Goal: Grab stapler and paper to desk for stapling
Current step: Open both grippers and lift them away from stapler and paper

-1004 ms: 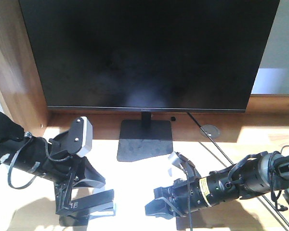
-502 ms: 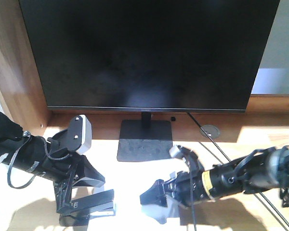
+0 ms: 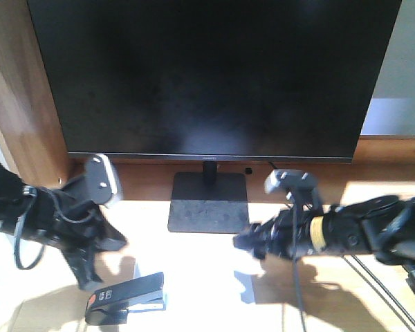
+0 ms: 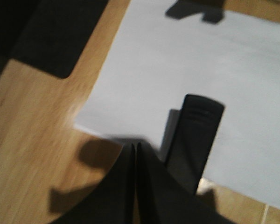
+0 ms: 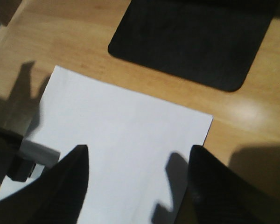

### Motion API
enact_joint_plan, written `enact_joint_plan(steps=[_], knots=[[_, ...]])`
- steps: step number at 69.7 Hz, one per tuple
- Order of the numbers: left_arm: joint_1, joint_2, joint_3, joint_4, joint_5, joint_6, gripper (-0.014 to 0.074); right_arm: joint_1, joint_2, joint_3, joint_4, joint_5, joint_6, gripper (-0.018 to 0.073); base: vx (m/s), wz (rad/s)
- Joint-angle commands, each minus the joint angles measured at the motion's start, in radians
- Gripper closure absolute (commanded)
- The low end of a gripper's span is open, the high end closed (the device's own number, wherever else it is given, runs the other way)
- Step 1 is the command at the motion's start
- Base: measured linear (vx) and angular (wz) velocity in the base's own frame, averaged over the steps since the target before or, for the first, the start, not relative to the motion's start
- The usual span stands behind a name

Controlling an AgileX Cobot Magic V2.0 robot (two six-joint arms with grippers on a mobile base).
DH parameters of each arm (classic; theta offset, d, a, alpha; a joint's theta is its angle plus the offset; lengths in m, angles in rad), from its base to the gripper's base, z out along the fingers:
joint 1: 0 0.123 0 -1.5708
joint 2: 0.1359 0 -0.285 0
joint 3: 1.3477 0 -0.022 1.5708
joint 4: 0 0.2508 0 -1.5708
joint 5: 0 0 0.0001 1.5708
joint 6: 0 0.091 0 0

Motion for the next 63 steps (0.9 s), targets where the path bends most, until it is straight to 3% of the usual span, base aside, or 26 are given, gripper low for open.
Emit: enact_joint_plan(steps=[1, 16, 23, 29, 37, 52, 63], knots=[[-0.006, -0.080, -0.019, 0.181, -0.088, -0.213, 0.0603, -0.001, -0.093, -0.019, -0.028, 0.062, 0.006, 0.0221, 0.00, 0.00], [-0.006, -0.158, -0.019, 0.571, -0.160, -0.672, 0.0603, -0.001, -0.198, -0.019, -0.028, 0.140, 0.006, 0.0576, 0.00, 0.00], [-0.006, -0.186, -0.019, 0.737, -0.175, -0.869, 0.0603, -0.001, -0.239, -0.018, -0.028, 0.184, 0.006, 0.0567, 0.00, 0.00], [-0.006, -0.205, -0.019, 0.825, -0.187, -0.974, 0.0603, -0.001, -0.274, -0.018, -0.028, 0.228, 0.006, 0.0564, 0.00, 0.00], [-0.006, -0.238, -0.018, 0.865, -0.216, -1.056, 0.0603, -0.001, -0.326, -0.018, -0.028, 0.330, 0.002, 0.0564, 0.00, 0.00], [-0.006, -0.326, 0.057, 0.864, -0.355, -1.104, 0.0603, -0.001, -0.461, 0.083, -0.029, 0.538, -0.037, 0.0564, 0.00, 0.00], [-0.006, -0.423, 0.154, 0.863, -0.479, -1.143, 0.0603, -0.001, -0.600, 0.194, -0.029, 0.548, -0.111, 0.0564, 0.00, 0.00]])
